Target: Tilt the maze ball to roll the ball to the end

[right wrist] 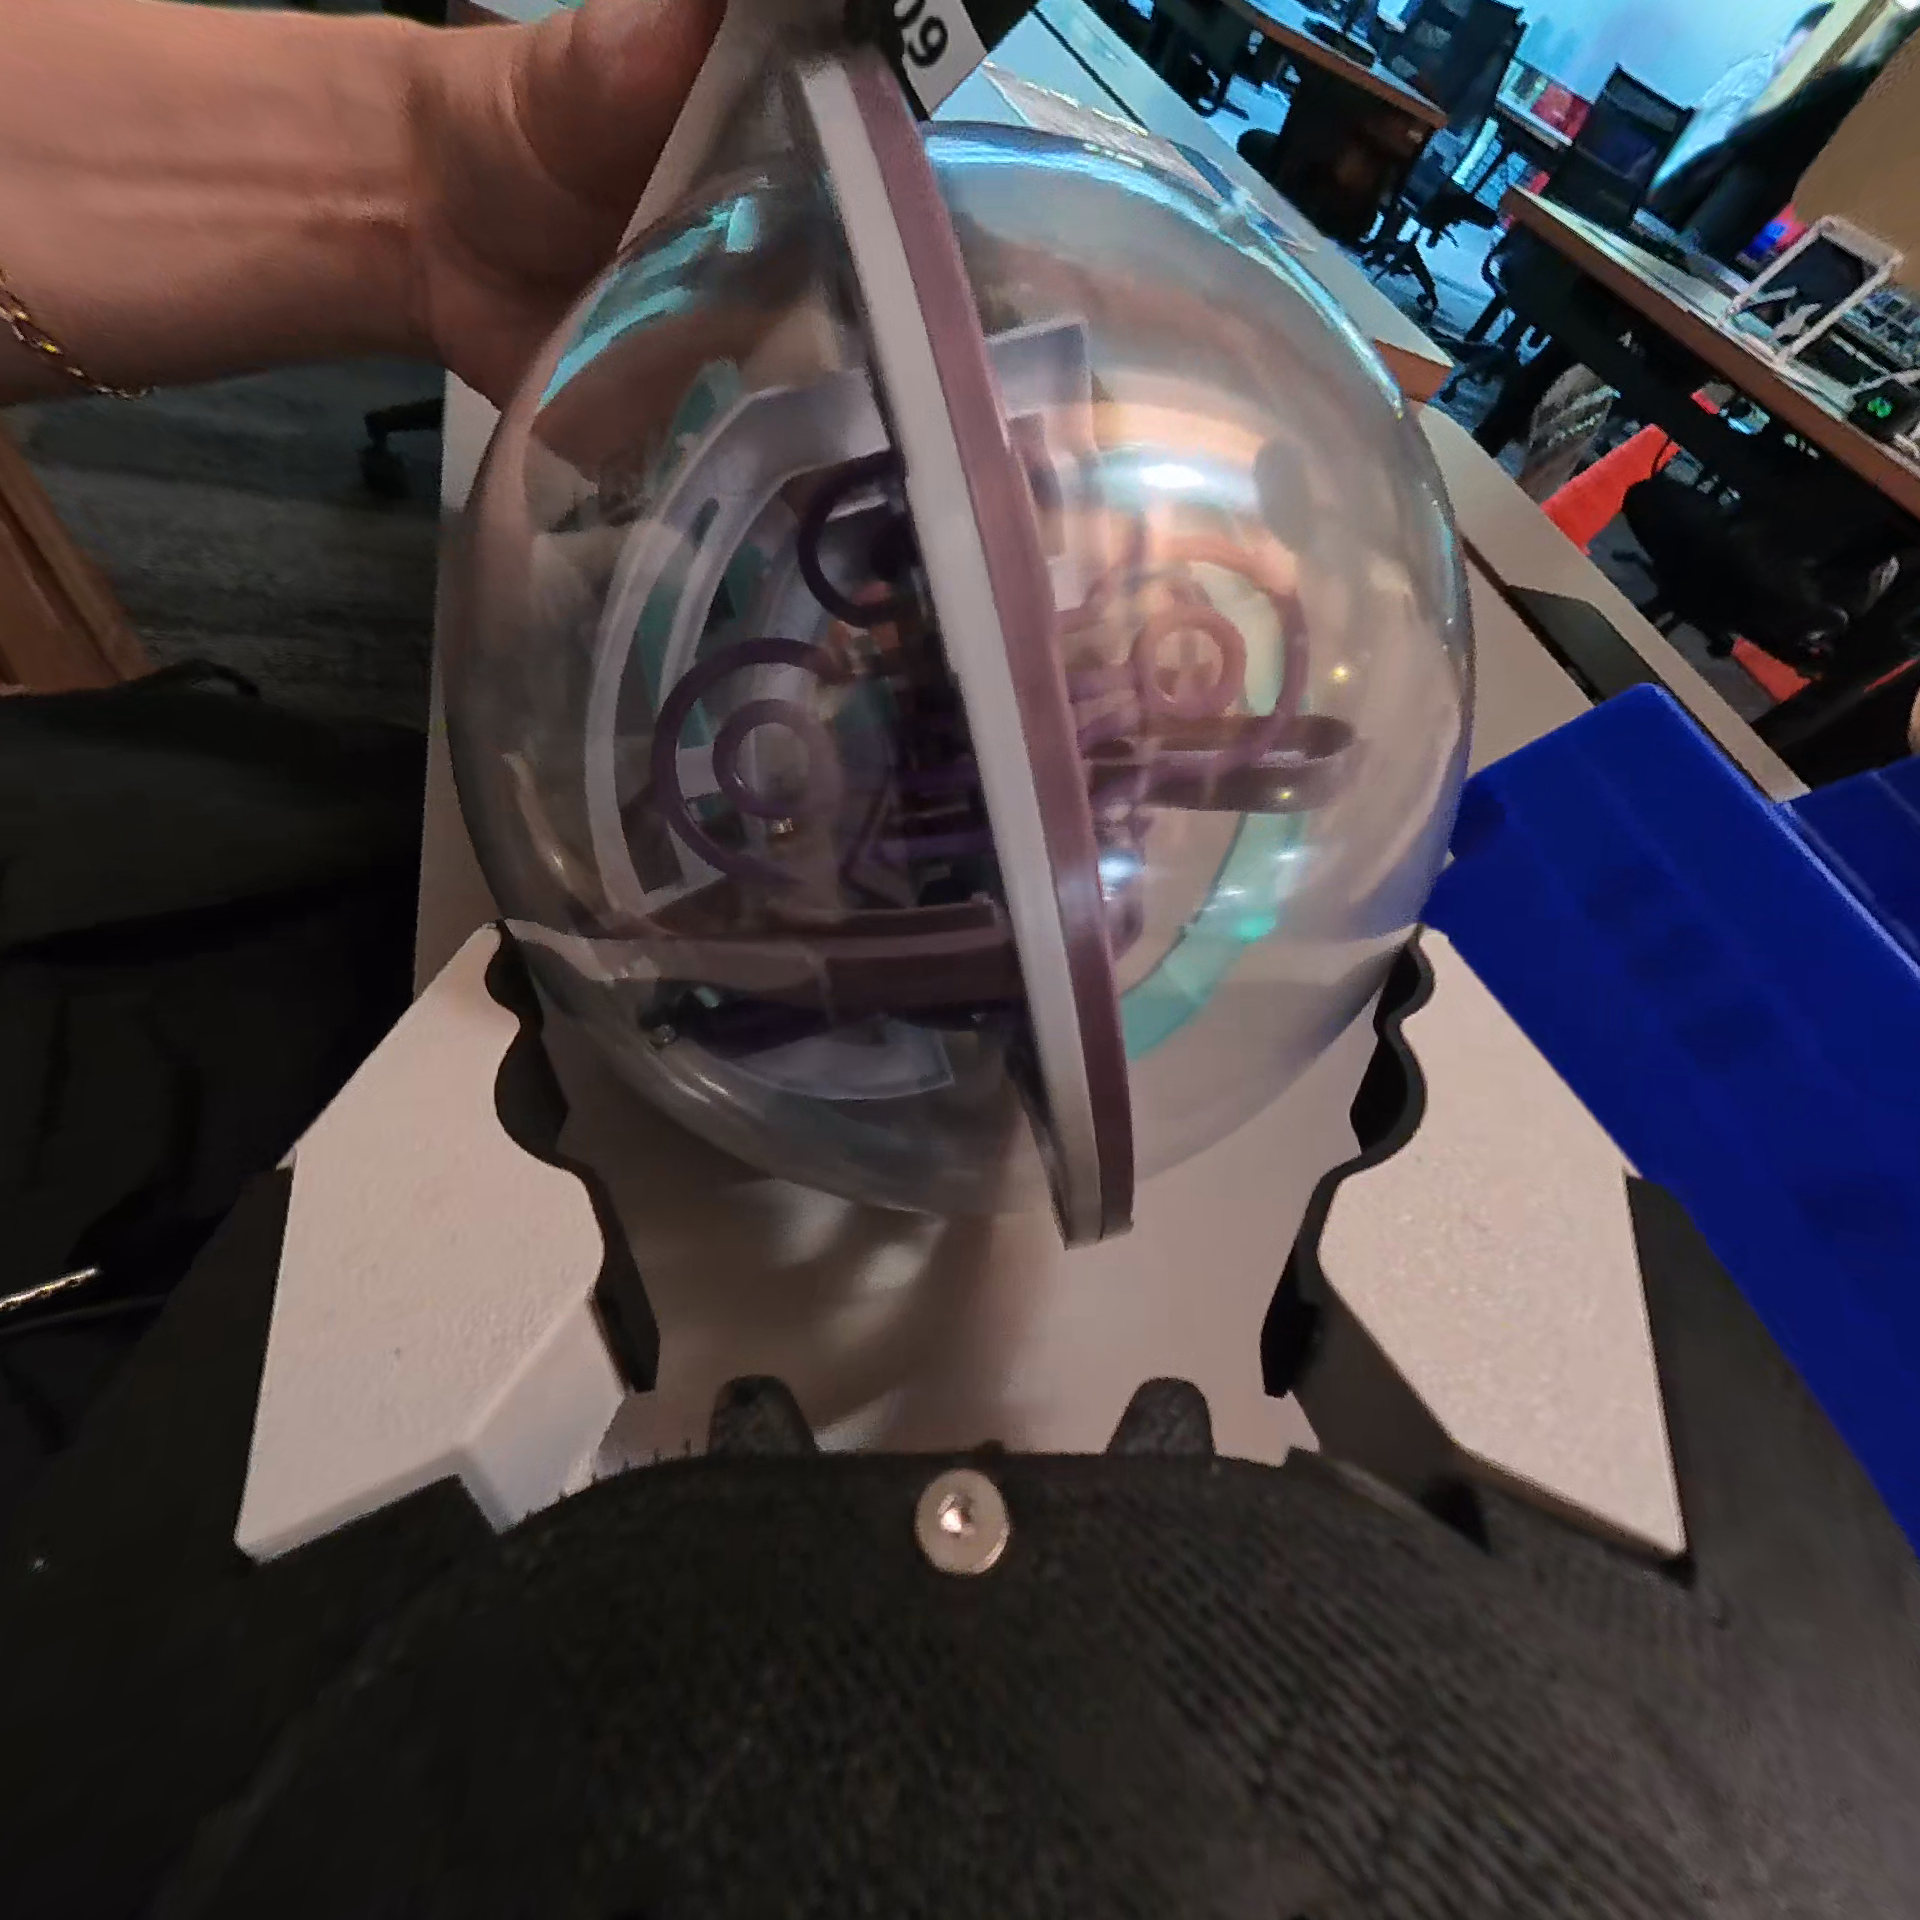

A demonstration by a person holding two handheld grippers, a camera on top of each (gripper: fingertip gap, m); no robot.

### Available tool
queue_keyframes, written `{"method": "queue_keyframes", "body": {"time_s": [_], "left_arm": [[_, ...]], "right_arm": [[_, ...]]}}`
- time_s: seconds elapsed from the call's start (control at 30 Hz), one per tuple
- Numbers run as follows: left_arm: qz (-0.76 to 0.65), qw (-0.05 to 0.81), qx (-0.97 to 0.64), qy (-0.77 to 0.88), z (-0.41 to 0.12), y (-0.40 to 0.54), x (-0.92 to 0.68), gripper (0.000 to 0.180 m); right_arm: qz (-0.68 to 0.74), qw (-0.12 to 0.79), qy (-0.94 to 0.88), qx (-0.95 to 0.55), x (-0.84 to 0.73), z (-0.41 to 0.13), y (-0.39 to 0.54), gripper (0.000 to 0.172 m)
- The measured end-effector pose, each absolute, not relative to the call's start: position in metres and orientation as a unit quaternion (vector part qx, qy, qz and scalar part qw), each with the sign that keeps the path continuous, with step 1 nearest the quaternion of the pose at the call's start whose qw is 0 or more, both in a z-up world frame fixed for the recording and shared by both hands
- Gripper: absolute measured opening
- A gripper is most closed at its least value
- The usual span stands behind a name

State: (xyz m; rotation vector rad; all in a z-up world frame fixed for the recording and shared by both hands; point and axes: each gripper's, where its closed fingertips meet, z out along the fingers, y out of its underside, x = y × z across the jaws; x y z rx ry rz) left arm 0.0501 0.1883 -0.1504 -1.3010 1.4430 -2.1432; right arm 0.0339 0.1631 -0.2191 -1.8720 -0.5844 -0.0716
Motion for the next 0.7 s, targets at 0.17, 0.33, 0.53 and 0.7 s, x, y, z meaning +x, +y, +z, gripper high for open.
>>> {"method": "queue_keyframes", "body": {"time_s": [0.17,0.33,0.53,0.7], "left_arm": [[-0.77,0.133,-0.415,0.466,-0.138,0.191,0.048,0.141],[-0.798,0.151,-0.381,0.441,-0.131,0.194,0.043,0.139],[-0.811,0.183,-0.322,0.453,-0.132,0.188,0.035,0.134],[-0.832,0.187,-0.275,0.444,-0.125,0.192,0.026,0.125]], "right_arm": [[-0.031,0.551,-0.229,-0.802,0.041,-0.223,0.157,0.153],[-0.038,0.539,-0.208,-0.815,0.047,-0.227,0.155,0.153],[-0.041,0.525,-0.187,-0.83,0.052,-0.232,0.152,0.153],[-0.038,0.507,-0.175,-0.843,0.056,-0.238,0.151,0.153]]}}
